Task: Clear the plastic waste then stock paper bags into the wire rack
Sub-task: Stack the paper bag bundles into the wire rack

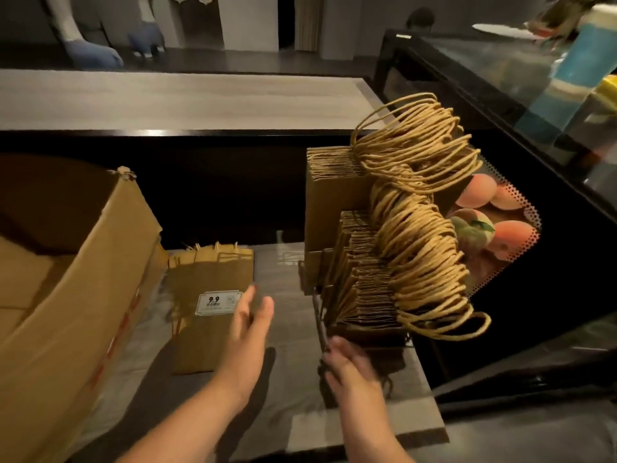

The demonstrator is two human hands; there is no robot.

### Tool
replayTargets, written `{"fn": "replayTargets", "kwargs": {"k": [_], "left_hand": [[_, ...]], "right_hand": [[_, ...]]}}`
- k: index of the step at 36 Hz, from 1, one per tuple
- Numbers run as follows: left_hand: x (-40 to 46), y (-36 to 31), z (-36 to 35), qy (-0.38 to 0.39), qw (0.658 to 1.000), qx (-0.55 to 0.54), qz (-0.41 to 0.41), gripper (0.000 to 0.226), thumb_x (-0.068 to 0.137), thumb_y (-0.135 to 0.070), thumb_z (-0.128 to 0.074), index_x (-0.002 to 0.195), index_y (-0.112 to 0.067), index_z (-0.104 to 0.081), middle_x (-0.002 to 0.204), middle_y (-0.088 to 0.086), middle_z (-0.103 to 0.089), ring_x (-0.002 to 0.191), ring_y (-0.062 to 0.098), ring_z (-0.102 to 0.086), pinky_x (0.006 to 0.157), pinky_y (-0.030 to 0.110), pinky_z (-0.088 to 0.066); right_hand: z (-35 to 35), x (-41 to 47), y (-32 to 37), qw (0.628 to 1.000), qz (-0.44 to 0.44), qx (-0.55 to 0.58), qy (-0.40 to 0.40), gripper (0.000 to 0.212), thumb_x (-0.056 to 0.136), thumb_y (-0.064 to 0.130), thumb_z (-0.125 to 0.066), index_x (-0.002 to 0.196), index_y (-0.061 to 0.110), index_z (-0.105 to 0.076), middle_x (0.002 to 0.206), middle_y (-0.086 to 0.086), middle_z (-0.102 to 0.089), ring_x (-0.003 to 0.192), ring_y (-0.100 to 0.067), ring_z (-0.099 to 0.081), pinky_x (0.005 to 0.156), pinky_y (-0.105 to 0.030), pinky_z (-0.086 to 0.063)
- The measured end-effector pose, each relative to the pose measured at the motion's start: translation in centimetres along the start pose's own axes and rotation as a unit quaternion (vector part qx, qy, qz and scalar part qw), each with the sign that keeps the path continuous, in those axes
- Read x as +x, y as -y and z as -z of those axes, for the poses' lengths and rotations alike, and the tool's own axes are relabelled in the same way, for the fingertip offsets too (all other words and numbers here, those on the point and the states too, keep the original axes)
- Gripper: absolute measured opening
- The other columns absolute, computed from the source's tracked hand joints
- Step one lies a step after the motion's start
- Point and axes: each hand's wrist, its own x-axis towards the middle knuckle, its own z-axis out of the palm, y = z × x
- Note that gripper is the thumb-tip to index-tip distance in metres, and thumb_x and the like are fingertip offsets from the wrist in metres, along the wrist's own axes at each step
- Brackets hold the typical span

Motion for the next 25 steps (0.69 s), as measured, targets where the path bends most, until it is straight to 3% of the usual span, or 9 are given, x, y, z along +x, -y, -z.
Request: {"fn": "replayTargets", "kwargs": {"k": [3, 6, 9, 10, 12, 16, 18, 21, 25], "left_hand": [[2.6, 1.3, 3.3, -0.076, 0.996, 0.049, 0.013, 0.056, 0.095, -0.049, -0.045, 0.148, -0.036, -0.030, 0.152, -0.003, -0.033, 0.137, 0.022, -0.032, 0.101, 0.036, -0.030], [5.6, 2.6, 6.1, -0.152, 0.982, 0.098, 0.053, 0.057, 0.097, -0.040, -0.051, 0.149, -0.031, -0.029, 0.152, 0.003, -0.032, 0.137, 0.028, -0.033, 0.107, 0.044, -0.031], [8.2, 4.3, 9.3, -0.207, 0.966, 0.123, 0.097, 0.068, 0.091, -0.039, -0.062, 0.149, -0.030, -0.028, 0.153, 0.003, -0.034, 0.136, 0.029, -0.036, 0.109, 0.050, -0.034], [8.7, 4.9, 10.2, -0.206, 0.964, 0.133, 0.106, 0.071, 0.089, -0.040, -0.064, 0.148, -0.029, -0.028, 0.151, 0.002, -0.037, 0.134, 0.030, -0.039, 0.107, 0.050, -0.036], [9.3, 5.6, 10.9, -0.192, 0.964, 0.143, 0.118, 0.071, 0.087, -0.037, -0.066, 0.147, -0.025, -0.030, 0.145, 0.004, -0.044, 0.127, 0.030, -0.046, 0.102, 0.047, -0.041], [9.7, 6.0, 11.7, -0.168, 0.968, 0.135, 0.126, 0.063, 0.086, -0.023, -0.065, 0.142, -0.022, -0.036, 0.133, 0.005, -0.055, 0.116, 0.029, -0.053, 0.098, 0.042, -0.045], [9.6, 5.9, 11.9, -0.153, 0.970, 0.143, 0.124, 0.066, 0.085, -0.024, -0.064, 0.144, -0.026, -0.033, 0.133, 0.003, -0.056, 0.118, 0.028, -0.053, 0.100, 0.044, -0.045], [9.6, 5.8, 11.7, -0.136, 0.971, 0.150, 0.124, 0.070, 0.083, -0.029, -0.065, 0.145, -0.030, -0.030, 0.136, 0.002, -0.053, 0.122, 0.029, -0.050, 0.102, 0.045, -0.043], [10.3, 6.0, 12.7, -0.150, 0.973, 0.093, 0.146, 0.065, 0.073, -0.024, -0.072, 0.132, -0.027, -0.044, 0.123, 0.003, -0.060, 0.109, 0.027, -0.056, 0.096, 0.041, -0.048]], "right_hand": [[-4.5, 1.0, -0.5, 0.992, 0.011, -0.087, 0.091, 0.021, 0.099, 0.004, -0.050, 0.115, 0.014, -0.058, 0.120, -0.005, -0.058, 0.096, -0.006, -0.055, 0.070, -0.005, -0.044], [-8.0, 2.3, 0.0, 0.969, 0.053, -0.188, 0.152, 0.041, 0.098, 0.008, -0.052, 0.138, 0.012, -0.045, 0.130, -0.001, -0.052, 0.108, -0.004, -0.051, 0.079, -0.006, -0.040], [-11.3, 3.6, 0.1, 0.948, 0.024, -0.256, 0.187, 0.025, 0.100, 0.014, -0.049, 0.123, 0.022, -0.045, 0.117, 0.006, -0.056, 0.097, -0.005, -0.055, 0.078, -0.014, -0.047], [-12.4, 4.2, 0.0, 0.942, 0.020, -0.281, 0.184, 0.019, 0.100, 0.018, -0.051, 0.118, 0.021, -0.045, 0.113, 0.006, -0.057, 0.093, -0.008, -0.057, 0.078, -0.017, -0.050], [-13.8, 5.5, 0.0, 0.927, 0.025, -0.328, 0.180, 0.031, 0.098, 0.027, -0.053, 0.128, 0.021, -0.046, 0.124, 0.003, -0.058, 0.107, -0.019, -0.058, 0.093, -0.032, -0.050], [-16.1, 7.3, -1.3, 0.913, 0.000, -0.382, 0.146, 0.044, 0.090, 0.039, -0.058, 0.129, 0.024, -0.046, 0.127, -0.002, -0.059, 0.116, -0.028, -0.056, 0.102, -0.040, -0.045], [-17.0, 8.0, -2.1, 0.916, 0.001, -0.383, 0.122, 0.040, 0.085, 0.038, -0.061, 0.122, 0.026, -0.051, 0.120, -0.002, -0.064, 0.109, -0.026, -0.060, 0.100, -0.043, -0.049], [-17.6, 7.7, -2.0, 0.930, -0.026, -0.344, 0.128, 0.021, 0.090, 0.030, -0.060, 0.107, 0.031, -0.048, 0.110, 0.001, -0.065, 0.096, -0.019, -0.061, 0.090, -0.035, -0.051], [-18.3, 8.2, -2.5, 0.941, -0.094, -0.297, 0.130, 0.038, 0.083, 0.029, -0.067, 0.118, 0.014, -0.061, 0.102, -0.009, -0.072, 0.091, -0.027, -0.069, 0.079, -0.038, -0.059]]}}
